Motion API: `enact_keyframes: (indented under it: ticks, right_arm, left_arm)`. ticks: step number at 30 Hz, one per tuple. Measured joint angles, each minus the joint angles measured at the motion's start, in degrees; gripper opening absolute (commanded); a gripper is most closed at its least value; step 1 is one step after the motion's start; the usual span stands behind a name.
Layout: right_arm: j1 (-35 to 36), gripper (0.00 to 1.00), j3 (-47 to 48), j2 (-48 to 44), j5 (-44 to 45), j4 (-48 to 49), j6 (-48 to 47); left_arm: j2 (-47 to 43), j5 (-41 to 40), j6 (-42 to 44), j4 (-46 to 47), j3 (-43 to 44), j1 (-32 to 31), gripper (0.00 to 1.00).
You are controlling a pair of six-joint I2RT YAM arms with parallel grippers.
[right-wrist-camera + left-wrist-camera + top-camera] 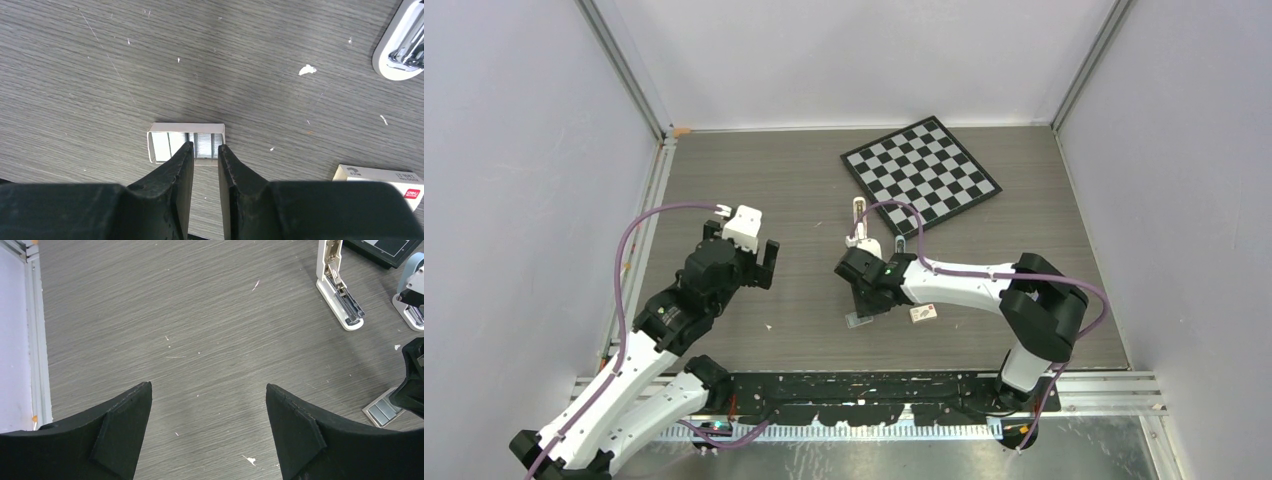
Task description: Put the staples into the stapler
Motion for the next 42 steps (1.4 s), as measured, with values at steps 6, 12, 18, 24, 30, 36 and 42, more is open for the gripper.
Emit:
enact_keyframes:
  ticks: [6, 12, 18, 24, 30, 36, 42]
  right_arm:
    - [0.2, 0.29, 0.0, 0.7, -0.1, 0.0, 0.2]
    - [0.6, 0.3, 0.3, 2.0, 0.0, -0.3, 0.4]
    - [1.1, 0.29, 1.1, 2.5, 0.5, -1.2, 0.5]
    - [1.7, 0.27, 2.1, 3.2, 2.0, -2.5, 0.6]
    - [2.4, 0.27, 2.5, 4.1, 3.2, -3.5, 1.0]
    - [2.4, 0.27, 2.6, 4.1, 3.4, -3.5, 1.2]
    - [2.4, 0.26, 2.6, 4.2, 3.4, -3.5, 1.3]
  left_arm:
    - [0.0, 0.0, 0.3, 0.0, 0.0, 0.0, 0.85]
    - [0.0, 0.0, 0.3, 0.0, 0.0, 0.0, 0.85]
    - [-0.5, 0.0, 0.3, 0.0, 0.0, 0.0, 0.85]
    - [-0.8, 0.0, 0.3, 0.0, 0.0, 0.0, 0.85]
    - [-1.0, 0.0, 0.3, 0.0, 0.0, 0.0, 0.85]
    - [-1.2, 0.0, 0.3, 0.0, 0.0, 0.0, 0.85]
    - [-1.2, 0.0, 0.3, 0.0, 0.0, 0.0, 0.85]
